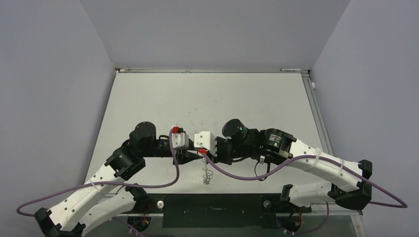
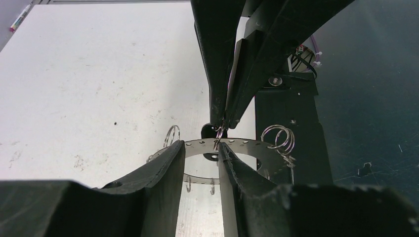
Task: Put the keys on the keyring
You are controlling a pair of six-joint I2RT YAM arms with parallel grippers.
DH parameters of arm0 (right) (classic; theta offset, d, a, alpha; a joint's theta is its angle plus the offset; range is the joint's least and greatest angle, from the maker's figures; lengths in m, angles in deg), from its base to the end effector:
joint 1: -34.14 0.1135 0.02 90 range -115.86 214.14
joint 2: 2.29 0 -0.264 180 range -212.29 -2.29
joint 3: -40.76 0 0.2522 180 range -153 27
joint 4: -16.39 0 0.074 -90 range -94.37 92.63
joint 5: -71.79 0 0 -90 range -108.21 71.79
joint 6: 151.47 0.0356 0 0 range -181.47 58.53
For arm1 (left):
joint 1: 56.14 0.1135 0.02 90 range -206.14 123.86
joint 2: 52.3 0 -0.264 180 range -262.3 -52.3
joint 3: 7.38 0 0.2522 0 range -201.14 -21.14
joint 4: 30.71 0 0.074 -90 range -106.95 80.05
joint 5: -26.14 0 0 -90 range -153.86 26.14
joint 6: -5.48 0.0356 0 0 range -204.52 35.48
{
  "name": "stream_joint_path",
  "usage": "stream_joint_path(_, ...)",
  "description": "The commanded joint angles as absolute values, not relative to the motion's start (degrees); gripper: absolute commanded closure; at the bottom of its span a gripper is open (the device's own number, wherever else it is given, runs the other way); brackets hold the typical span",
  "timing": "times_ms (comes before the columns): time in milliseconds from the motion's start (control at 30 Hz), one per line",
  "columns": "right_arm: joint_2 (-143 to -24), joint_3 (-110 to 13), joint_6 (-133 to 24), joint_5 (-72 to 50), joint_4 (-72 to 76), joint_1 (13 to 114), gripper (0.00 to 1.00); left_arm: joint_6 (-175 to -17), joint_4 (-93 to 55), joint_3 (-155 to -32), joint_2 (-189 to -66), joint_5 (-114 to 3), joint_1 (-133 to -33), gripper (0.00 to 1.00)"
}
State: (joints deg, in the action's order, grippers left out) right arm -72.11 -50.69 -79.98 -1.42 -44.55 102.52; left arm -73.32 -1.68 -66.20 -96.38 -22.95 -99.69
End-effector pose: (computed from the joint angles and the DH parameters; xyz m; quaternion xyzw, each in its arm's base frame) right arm 0.0814 0.2334 0.3858 -0.6602 0.6061 0.2982 0.3284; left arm 0.1086 -0.1354 0.3364 0.5306 0.5583 -0.4252 0.4753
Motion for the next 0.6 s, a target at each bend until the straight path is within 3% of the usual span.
stream_joint_path(0,-71.3,-53.7,-80.5,-0.5,-41.7,103.2,0.95,-72.9,-4.3,-67.6,-96.0,-21.8,-100.2,0.72)
stream_joint_path(567,-71.4,-53.1,-80.8,-0.6,-41.0,103.4,0.95,-73.4,-6.8,-66.3,-96.9,-21.1,-101.6,0.79)
